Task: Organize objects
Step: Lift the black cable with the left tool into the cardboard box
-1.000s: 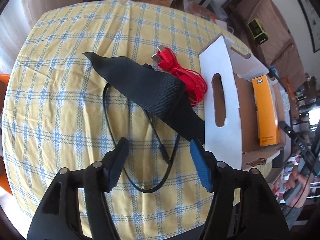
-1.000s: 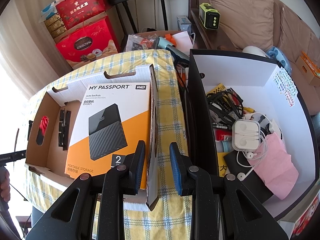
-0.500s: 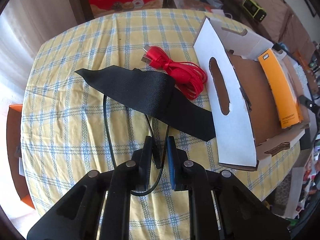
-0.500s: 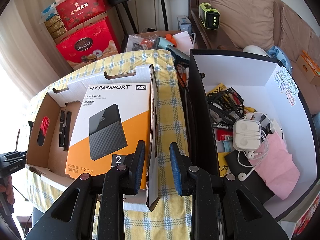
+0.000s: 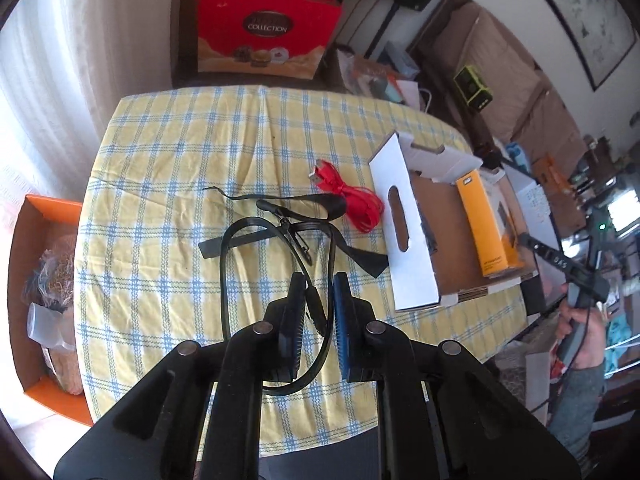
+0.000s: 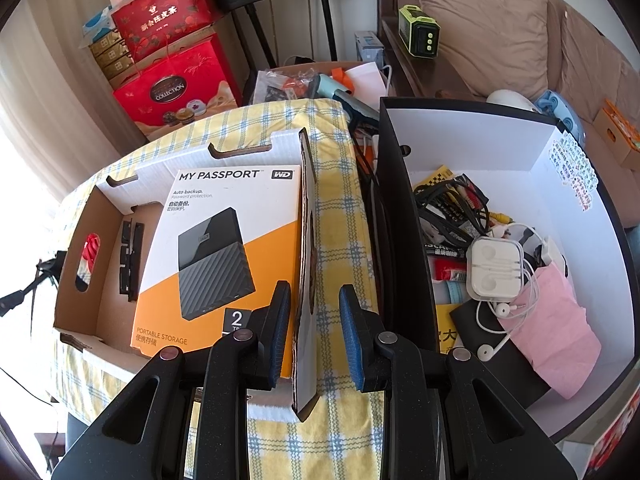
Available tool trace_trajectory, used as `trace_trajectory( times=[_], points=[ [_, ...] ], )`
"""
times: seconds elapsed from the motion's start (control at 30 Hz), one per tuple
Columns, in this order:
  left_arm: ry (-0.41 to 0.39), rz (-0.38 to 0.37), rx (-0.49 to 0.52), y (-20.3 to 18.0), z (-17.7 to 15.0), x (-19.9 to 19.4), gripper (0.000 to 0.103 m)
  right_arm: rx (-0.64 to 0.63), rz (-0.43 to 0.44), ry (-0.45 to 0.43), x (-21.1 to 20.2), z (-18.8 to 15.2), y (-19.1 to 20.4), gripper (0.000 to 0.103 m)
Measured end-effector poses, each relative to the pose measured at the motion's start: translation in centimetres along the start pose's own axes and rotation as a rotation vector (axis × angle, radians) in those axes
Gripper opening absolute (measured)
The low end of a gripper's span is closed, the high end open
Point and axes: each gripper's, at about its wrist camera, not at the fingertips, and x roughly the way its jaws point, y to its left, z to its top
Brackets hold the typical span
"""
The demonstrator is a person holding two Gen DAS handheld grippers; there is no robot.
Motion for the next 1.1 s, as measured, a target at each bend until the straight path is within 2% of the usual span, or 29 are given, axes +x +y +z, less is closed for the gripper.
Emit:
trace_trajectory(
  times=[0.27, 0.57, 0.77, 0.9, 1.1],
  points=[
    [-0.081, -0.084, -0.030, 0.4, 1.7, -3.8, 0.013, -0.003, -0.004, 0.001, 0.0, 0.0, 0.0, 0.025],
    [-0.107, -0.145, 0.028, -3.8, 2.9, -4.0, 0.012, -0.004, -0.005, 0.001, 0.1, 0.0, 0.0, 0.025],
    [-0.103, -0.176, 0.083, -7.9, 3.4, -2.4, 0.012, -0.004, -0.005, 0.001, 0.1, 0.0, 0.0, 0.025],
    [-0.066, -0.161, 0.113, -10.5, 3.6, 0.2, 0.012, -0.005, -0.006, 0.001, 0.1, 0.0, 0.0, 0.025],
    [-0.023, -0.184, 0.108, -12.8, 3.7, 4.2, 0.012, -0.004, -0.005, 0.001, 0.1, 0.0, 0.0, 0.025]
  ],
)
